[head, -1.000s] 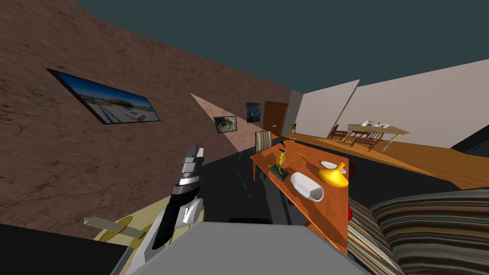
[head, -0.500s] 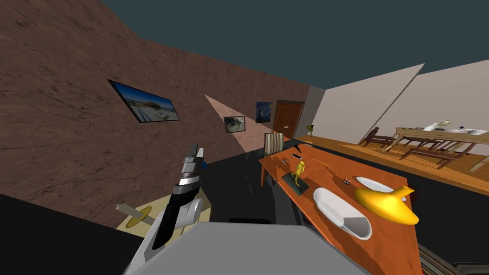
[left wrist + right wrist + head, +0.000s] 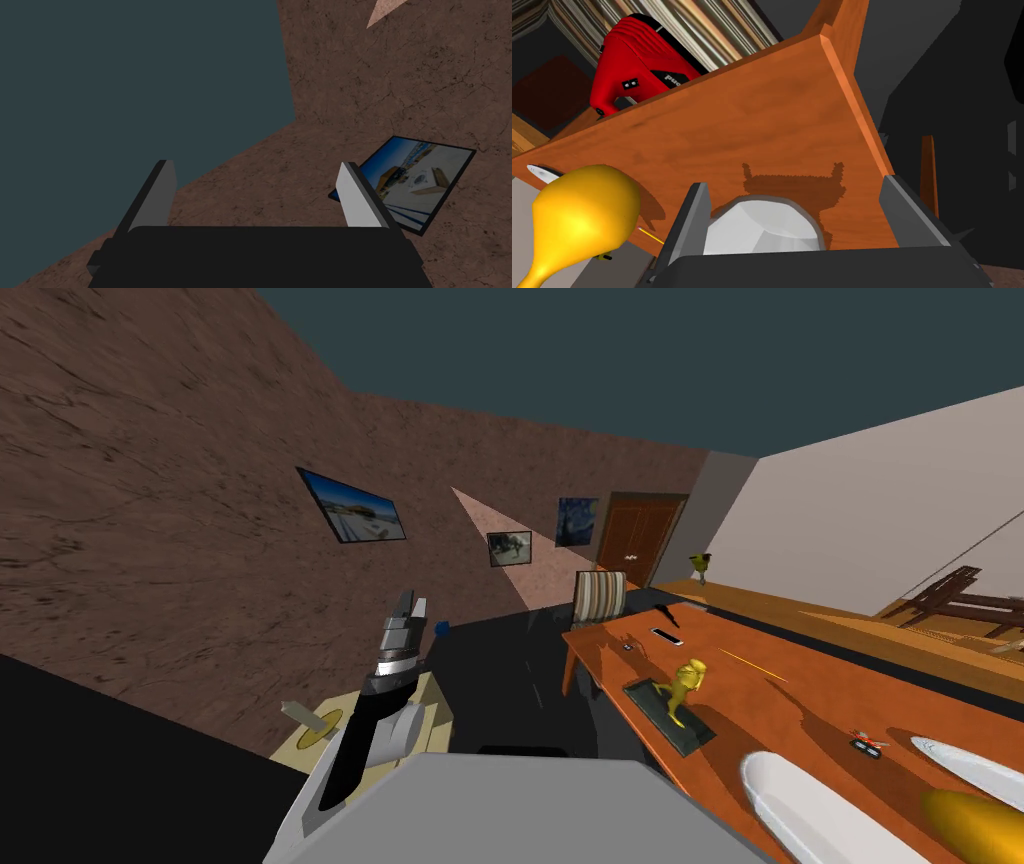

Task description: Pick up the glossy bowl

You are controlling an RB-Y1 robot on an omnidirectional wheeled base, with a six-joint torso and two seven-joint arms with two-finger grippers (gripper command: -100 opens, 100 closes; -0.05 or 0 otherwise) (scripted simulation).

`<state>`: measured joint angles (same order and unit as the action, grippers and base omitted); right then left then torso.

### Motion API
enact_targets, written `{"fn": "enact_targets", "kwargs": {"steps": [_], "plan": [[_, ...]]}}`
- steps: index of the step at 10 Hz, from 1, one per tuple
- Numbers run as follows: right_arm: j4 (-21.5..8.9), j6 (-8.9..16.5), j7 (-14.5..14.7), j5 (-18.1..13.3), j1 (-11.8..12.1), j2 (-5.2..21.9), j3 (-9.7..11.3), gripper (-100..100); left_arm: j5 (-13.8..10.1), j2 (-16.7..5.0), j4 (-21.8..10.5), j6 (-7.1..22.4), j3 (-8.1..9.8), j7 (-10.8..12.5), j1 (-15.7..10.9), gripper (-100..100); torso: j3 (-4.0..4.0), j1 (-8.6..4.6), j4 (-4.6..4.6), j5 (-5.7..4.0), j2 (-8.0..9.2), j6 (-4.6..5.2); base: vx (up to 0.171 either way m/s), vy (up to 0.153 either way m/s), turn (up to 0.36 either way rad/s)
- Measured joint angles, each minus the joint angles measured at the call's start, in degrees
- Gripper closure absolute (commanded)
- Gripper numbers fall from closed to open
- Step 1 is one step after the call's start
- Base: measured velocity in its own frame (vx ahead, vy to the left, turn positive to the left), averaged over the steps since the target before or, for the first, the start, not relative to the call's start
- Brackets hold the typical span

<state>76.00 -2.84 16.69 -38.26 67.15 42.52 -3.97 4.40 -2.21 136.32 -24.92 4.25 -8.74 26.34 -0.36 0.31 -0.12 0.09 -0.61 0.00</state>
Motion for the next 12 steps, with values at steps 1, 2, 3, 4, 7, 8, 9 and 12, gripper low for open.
{"fn": "enact_targets", "kwargs": {"steps": [1,2,3,4,7,8,9,12], "plan": [[-2.0,0.0,0.6,-0.9,0.2,0.6,0.4,-100,0.0,0.0,0.0,0.0,0.0,0.0,0.0,0,-0.03,-0.02,-0.02,0.0,-0.04,0.02,0.24,0.034,0.363],[-2.1,0.7,0.6,-1.4,1.4,2.0,1.3,-100,0.0,0.0,0.0,0.0,0.0,0.0,0.0,0,-0.09,-0.04,-0.04,0.0,-0.15,-0.02,0.233,0.024,0.314],[-3.9,0.6,0.8,-2.0,1.4,2.9,1.7,-100,0.0,0.0,0.0,0.0,0.01,0.0,0.0,0,-0.1,-0.05,-0.04,-0.01,-0.14,0.01,0.201,0.025,0.278],[-4.5,0.8,0.9,-2.5,2.0,3.7,2.4,-100,0.0,0.0,0.0,0.0,0.01,0.0,0.0,0,-0.05,-0.01,-0.03,0.0,-0.06,0.02,0.16,0.026,0.23],[-6.7,0.7,1.4,-4.0,2.3,5.7,5.0,-100,0.0,0.0,0.0,0.0,0.01,0.0,0.0,0,0.02,-0.06,0.0,-0.01,0.07,0.04,0.145,-0.003,0.257],[-6.7,0.8,1.4,-4.1,2.3,5.7,5.2,0,0.0,0.0,0.0,0.0,0.01,0.0,0.0,0,0.2,-0.01,0.07,0.0,0.4,0.12,0.015,-0.003,-0.006],[-6.7,0.8,1.4,-4.1,2.3,5.7,5.1,-100,0.0,0.0,0.0,0.0,0.01,0.0,0.0,0,0.35,0.03,0.13,0.01,0.64,0.12,-0.01,-0.032,0.052],[-8.9,1.7,1.8,-3.8,-0.7,4.4,7.1,-100,0.0,0.0,0.0,0.0,0.01,0.0,0.0,0,0.52,-0.19,0.2,-0.05,0.92,0.12,-0.026,-0.058,0.052]]}}
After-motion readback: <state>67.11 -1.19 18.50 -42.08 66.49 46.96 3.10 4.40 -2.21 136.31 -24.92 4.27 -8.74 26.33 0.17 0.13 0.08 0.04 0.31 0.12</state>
